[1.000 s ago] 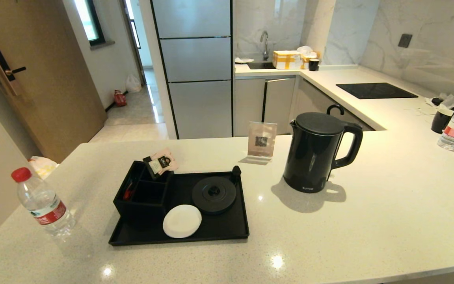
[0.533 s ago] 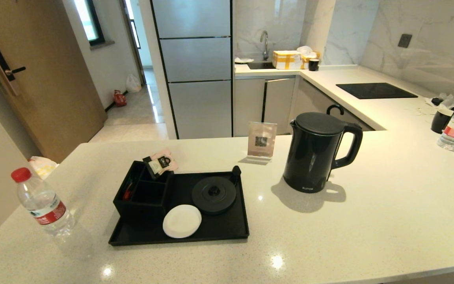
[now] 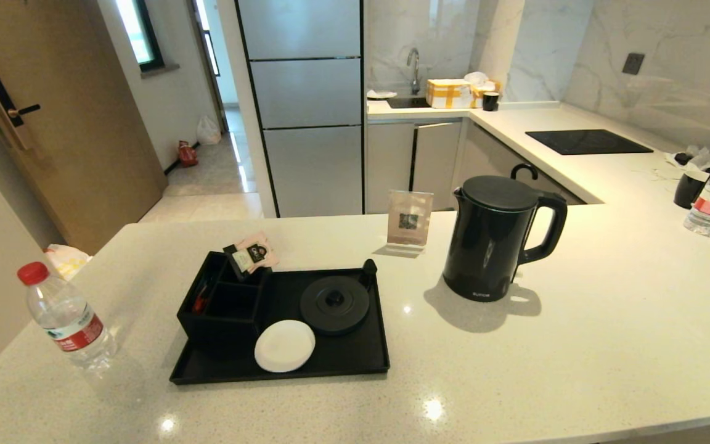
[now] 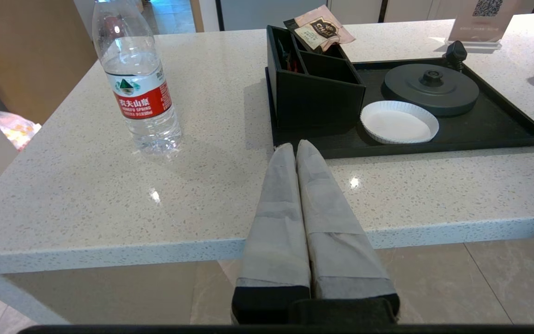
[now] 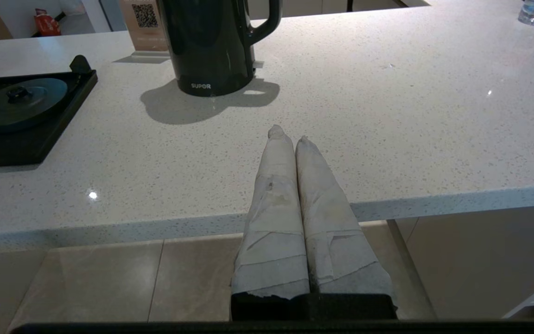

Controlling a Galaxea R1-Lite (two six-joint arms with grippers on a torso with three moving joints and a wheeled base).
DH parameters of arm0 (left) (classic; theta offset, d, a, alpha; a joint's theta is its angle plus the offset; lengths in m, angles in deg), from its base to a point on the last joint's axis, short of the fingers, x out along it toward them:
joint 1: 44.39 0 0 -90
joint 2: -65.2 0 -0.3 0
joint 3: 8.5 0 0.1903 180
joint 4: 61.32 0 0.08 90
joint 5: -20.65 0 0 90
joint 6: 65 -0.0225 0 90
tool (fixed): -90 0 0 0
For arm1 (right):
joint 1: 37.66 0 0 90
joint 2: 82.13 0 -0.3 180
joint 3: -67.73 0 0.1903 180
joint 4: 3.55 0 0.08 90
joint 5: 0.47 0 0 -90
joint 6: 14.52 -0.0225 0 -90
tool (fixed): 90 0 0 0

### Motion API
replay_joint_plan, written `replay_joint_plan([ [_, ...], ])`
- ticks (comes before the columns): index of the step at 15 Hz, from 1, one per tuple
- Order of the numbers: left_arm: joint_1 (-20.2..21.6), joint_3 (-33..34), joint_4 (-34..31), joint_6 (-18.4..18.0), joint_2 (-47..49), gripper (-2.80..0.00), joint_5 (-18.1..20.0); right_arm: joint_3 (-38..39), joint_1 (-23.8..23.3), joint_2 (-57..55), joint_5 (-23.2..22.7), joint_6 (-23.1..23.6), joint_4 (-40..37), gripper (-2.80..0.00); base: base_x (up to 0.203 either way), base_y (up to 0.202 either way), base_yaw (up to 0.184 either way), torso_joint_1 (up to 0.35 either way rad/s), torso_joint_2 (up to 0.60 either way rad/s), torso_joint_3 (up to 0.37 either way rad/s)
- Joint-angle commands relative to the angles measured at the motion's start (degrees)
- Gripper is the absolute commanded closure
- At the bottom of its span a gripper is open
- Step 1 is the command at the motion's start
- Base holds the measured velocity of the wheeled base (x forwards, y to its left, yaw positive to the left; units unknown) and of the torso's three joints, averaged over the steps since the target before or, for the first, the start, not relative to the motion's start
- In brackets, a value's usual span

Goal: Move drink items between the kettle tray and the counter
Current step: Return the kettle to its original position

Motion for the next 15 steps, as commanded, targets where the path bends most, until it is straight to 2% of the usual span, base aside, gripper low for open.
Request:
replay_joint_plan([
  [1,0.02,0.0,0.03,-0.02,-0.06,0.0,0.01,0.0,0.01,-0.19,0.01,0.03,0.01,0.0,0.0,0.0,0.0,0.0,0.0,0.0],
  [3,0.02,0.0,0.03,-0.02,-0.06,0.0,0.01,-1.18,0.01,-0.61,-0.37,0.73,-0.5,0.0,0.0,0.0,0.0,0.0,0.0,0.0],
  [4,0.02,0.0,0.03,-0.02,0.02,0.0,0.01,-4.21,0.01,-1.92,-0.45,0.8,-1.19,0.0,0.0,0.0,0.0,0.0,0.0,0.0],
  [7,0.02,0.0,0.03,-0.02,-0.06,0.0,0.01,-20.69,0.3,-14.96,-0.84,-0.55,-3.48,0.0,0.0,0.0,0.0,0.0,0.0,0.0],
  [10,0.02,0.0,0.03,-0.02,-0.06,0.0,0.01,-28.37,0.45,-24.29,-1.01,-1.29,-9.1,0.0,0.0,0.0,0.0,0.0,0.0,0.0],
  [13,0.02,0.0,0.03,-0.02,0.02,0.0,0.01,-31.35,0.6,-45.44,-1.23,-1.4,-12.31,0.0,0.0,0.0,0.0,0.0,0.0,0.0],
  [15,0.02,0.0,0.03,-0.02,-0.06,0.0,0.01,-31.77,0.83,-61.67,-1.49,-1.86,-5.69,0.0,0.0,0.0,0.0,0.0,0.0,0.0],
])
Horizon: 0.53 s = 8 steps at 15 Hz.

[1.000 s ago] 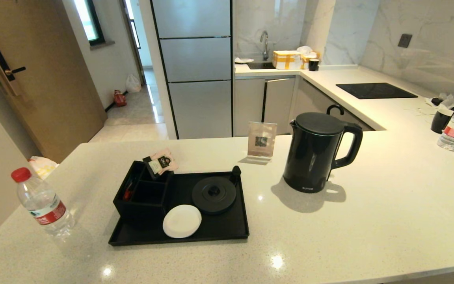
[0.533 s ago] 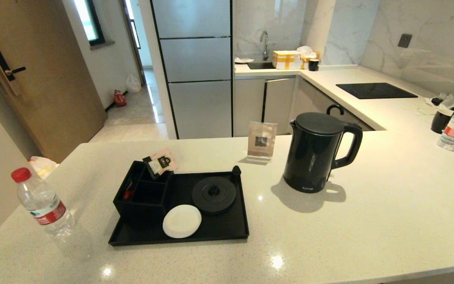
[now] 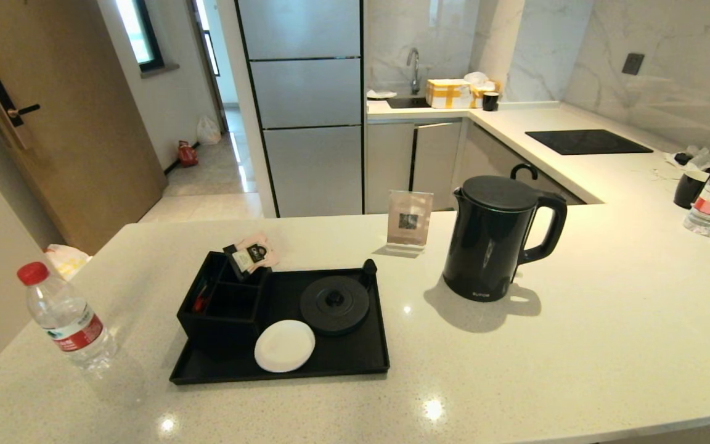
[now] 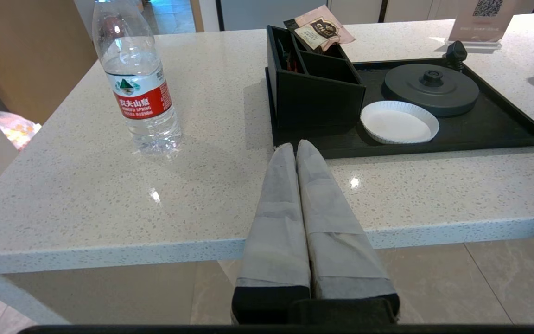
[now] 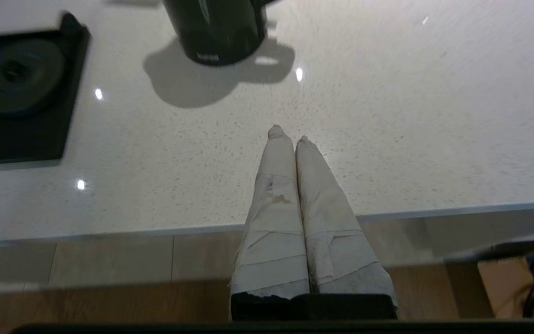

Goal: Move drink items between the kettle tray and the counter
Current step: Return the kettle to its original position

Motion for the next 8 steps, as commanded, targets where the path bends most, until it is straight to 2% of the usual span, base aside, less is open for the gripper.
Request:
replay_joint_plan([
  [1,0.02,0.0,0.02,-0.1,-0.06,0.0,0.01,-0.77,0.2,-24.59,0.12,-0.51,8.88,0.0,0.0,0.0,0.0,0.0,0.0,0.0],
  [4,0.02,0.0,0.02,-0.02,0.02,0.0,0.01,-2.48,0.42,-48.2,3.17,-1.7,32.84,0.0,0.0,0.0,0.0,0.0,0.0,0.0],
  [7,0.02,0.0,0.02,-0.02,0.0,0.0,0.01,-4.81,0.65,-62.26,7.51,-2.38,56.26,0.0,0.0,0.0,0.0,0.0,0.0,0.0],
  [8,0.02,0.0,0.02,-0.02,0.02,0.0,0.01,-6.94,0.8,-65.45,6.99,-2.44,58.82,0.0,0.0,0.0,0.0,0.0,0.0,0.0],
])
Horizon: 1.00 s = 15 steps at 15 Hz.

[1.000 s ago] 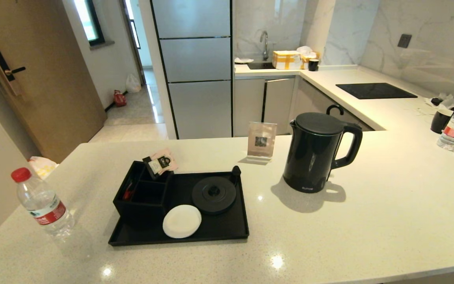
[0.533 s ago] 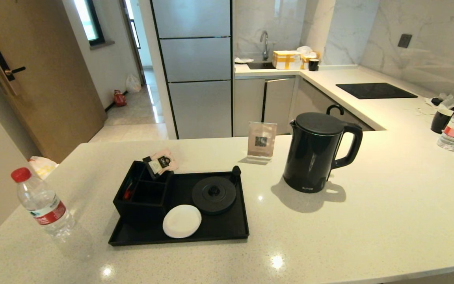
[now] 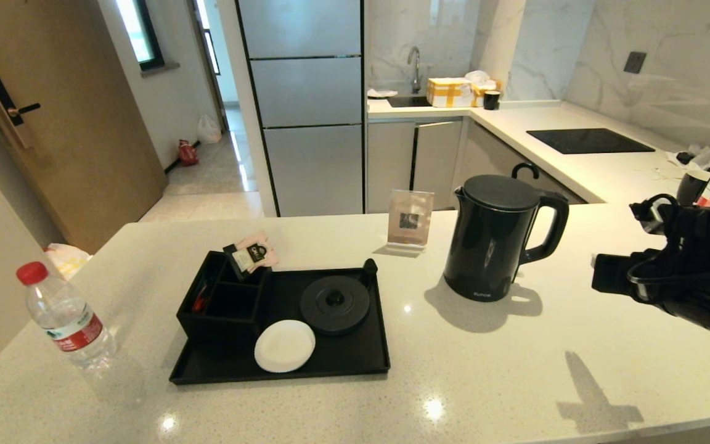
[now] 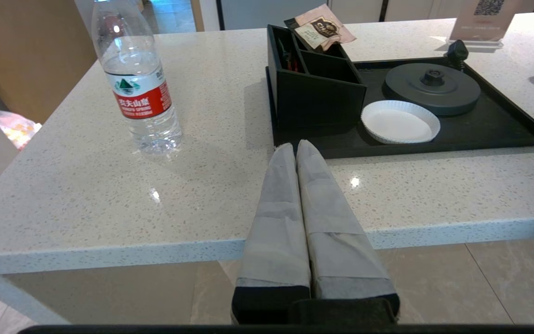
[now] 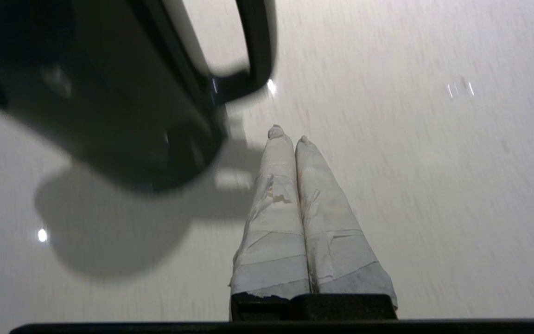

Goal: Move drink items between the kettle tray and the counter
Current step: Return the kettle to its original position

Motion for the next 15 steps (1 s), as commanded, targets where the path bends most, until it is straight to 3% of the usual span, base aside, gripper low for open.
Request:
replay_joint_plan([
  [1,0.02,0.0,0.02,-0.02,0.02,0.0,0.02,-5.5,0.37,-14.75,-1.12,-0.08,9.73,0.0,0.0,0.0,0.0,0.0,0.0,0.0],
  [5,0.02,0.0,0.02,-0.02,-0.06,0.0,0.02,-16.6,0.55,-17.76,-4.81,-0.22,5.13,0.0,0.0,0.0,0.0,0.0,0.0,0.0],
  [6,0.02,0.0,0.02,-0.02,-0.06,0.0,0.02,-16.92,0.56,-17.8,-5.02,-0.27,4.75,-2.8,0.0,0.0,0.0,0.0,0.0,0.0],
  [15,0.02,0.0,0.02,-0.02,-0.06,0.0,0.02,-17.78,-0.85,-15.88,-6.09,-0.67,4.07,-2.8,0.0,0.0,0.0,0.0,0.0,0.0],
])
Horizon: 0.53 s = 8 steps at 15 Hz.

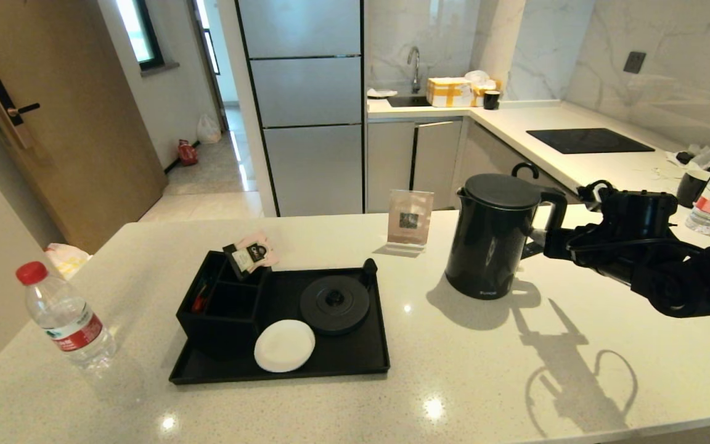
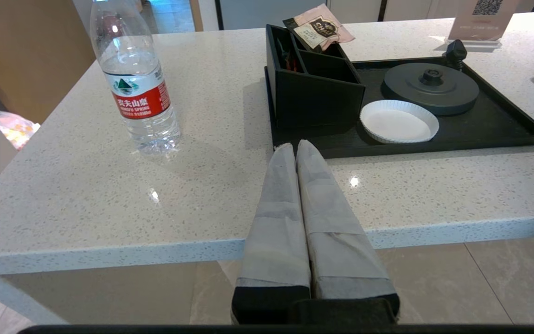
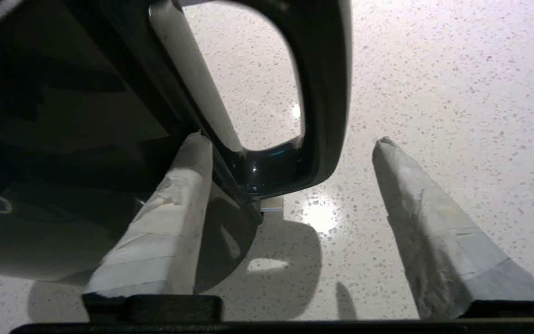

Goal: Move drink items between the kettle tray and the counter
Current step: Return the kettle to its original position

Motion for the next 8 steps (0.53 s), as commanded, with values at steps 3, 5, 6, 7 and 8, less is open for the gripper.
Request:
replay_joint_plan([
  [3,0.02,0.0,0.04,-0.02,-0.06,0.0,0.01,-1.04,-1.21,1.2,-0.85,-0.09,-1.24,-2.8,0.0,0.0,0.0,0.0,0.0,0.0],
  [5,0.02,0.0,0.04,-0.02,-0.06,0.0,0.01,-2.63,-2.17,-0.53,-2.96,-0.16,-1.26,-2.8,0.0,0.0,0.0,0.0,0.0,0.0],
  [6,0.02,0.0,0.04,-0.02,-0.06,0.0,0.01,-3.5,-2.72,-1.28,-4.34,-0.12,-1.43,-2.8,0.0,0.0,0.0,0.0,0.0,0.0],
  [7,0.02,0.0,0.04,-0.02,-0.06,0.0,0.01,-4.54,-3.03,-2.2,-4.95,-0.11,-1.5,-2.8,0.0,0.0,0.0,0.0,0.0,0.0],
  [8,0.02,0.0,0.04,-0.02,-0.06,0.0,0.01,-4.57,-3.06,-2.22,-4.99,-0.11,-1.5,-2.8,0.0,0.0,0.0,0.0,0.0,0.0],
])
